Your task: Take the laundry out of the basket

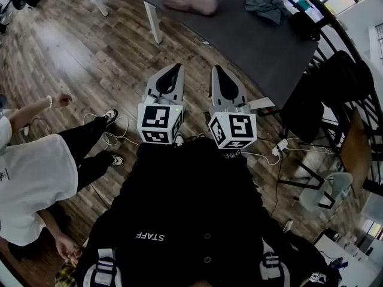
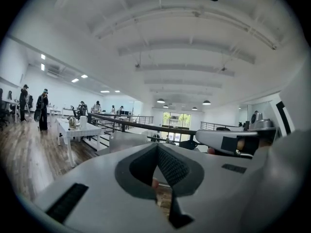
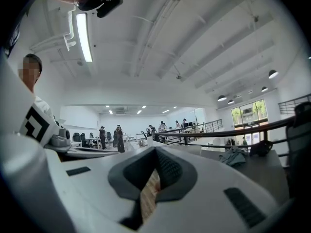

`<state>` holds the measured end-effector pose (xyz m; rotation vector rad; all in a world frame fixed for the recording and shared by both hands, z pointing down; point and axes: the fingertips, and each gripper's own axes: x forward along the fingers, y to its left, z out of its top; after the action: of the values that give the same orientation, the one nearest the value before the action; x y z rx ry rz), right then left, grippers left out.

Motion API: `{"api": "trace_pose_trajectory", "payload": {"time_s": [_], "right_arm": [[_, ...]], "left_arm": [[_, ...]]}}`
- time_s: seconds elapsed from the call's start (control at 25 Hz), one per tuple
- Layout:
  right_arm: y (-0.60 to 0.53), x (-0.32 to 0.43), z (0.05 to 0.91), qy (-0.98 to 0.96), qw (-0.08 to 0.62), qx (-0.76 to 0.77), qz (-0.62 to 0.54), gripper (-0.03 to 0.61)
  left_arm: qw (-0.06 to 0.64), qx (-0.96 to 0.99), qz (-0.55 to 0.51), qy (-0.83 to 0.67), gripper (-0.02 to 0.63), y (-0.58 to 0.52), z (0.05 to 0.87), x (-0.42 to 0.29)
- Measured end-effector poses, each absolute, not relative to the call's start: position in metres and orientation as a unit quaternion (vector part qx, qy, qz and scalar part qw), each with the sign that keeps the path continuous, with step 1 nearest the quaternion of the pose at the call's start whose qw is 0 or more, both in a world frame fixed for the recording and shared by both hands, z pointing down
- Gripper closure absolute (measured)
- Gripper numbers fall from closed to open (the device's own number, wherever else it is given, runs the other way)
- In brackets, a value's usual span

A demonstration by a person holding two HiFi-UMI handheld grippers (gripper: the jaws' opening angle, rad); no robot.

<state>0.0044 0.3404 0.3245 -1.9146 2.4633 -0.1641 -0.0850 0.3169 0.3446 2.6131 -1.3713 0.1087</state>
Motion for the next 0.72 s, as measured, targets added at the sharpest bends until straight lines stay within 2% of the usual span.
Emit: {"api": "trace_pose_trajectory", "payload": {"time_s": [0.72], "right_arm": [[0.273, -0.012, 0.368, 0.79, -0.008, -0.608, -0.074, 0.566]], "left_arm": [[0.143, 0.873, 0.049, -0.463, 0.614, 0.26, 0.393, -0.104]]}}
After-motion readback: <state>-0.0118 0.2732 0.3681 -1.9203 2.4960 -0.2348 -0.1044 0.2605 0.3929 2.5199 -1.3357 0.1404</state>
